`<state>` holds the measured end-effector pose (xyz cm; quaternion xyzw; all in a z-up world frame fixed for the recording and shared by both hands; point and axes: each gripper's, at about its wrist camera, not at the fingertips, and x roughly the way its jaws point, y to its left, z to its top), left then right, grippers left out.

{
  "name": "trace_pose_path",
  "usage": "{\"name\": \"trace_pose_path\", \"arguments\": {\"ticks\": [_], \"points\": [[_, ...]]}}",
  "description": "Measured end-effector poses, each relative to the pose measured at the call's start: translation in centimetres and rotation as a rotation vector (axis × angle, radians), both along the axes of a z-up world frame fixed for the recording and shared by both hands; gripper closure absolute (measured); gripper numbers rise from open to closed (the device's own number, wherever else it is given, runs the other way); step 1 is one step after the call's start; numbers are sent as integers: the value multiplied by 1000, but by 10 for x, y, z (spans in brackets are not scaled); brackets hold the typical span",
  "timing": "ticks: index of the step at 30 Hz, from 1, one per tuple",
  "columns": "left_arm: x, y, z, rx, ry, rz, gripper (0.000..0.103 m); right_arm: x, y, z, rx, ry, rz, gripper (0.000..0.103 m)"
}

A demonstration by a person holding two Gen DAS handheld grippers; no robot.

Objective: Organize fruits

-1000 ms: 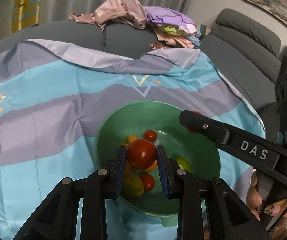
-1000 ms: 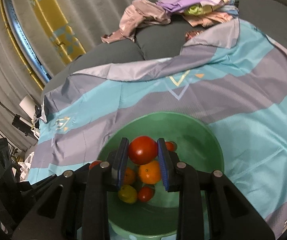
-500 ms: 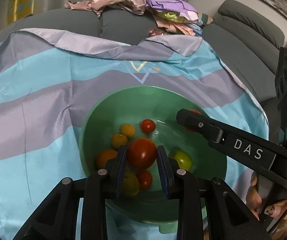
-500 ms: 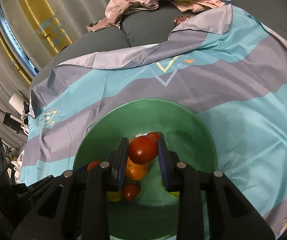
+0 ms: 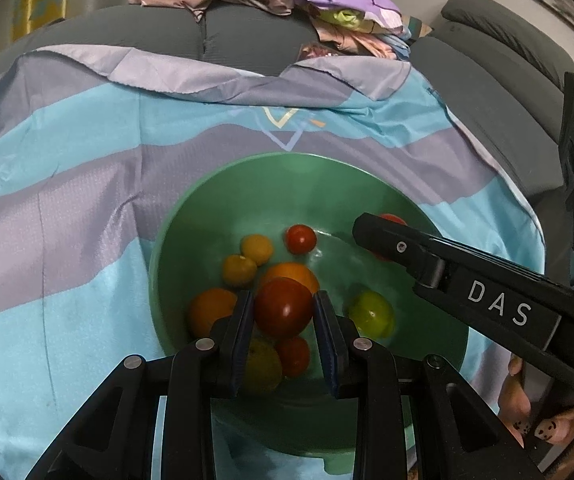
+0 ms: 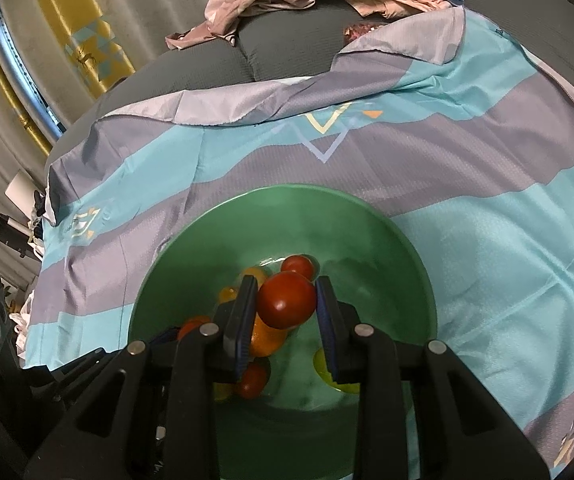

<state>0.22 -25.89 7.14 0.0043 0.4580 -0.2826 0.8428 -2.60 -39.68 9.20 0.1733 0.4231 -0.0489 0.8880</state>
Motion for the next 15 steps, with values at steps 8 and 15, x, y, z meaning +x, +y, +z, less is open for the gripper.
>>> {"name": "trace_pose_path", "arguments": {"ticks": [8, 15], "points": [[0, -2, -1, 18, -6, 4, 73, -2, 0, 1, -1, -7, -8, 71], [-2, 9, 11, 11, -28, 22, 48, -6, 0, 8, -11, -28, -33, 43]]}}
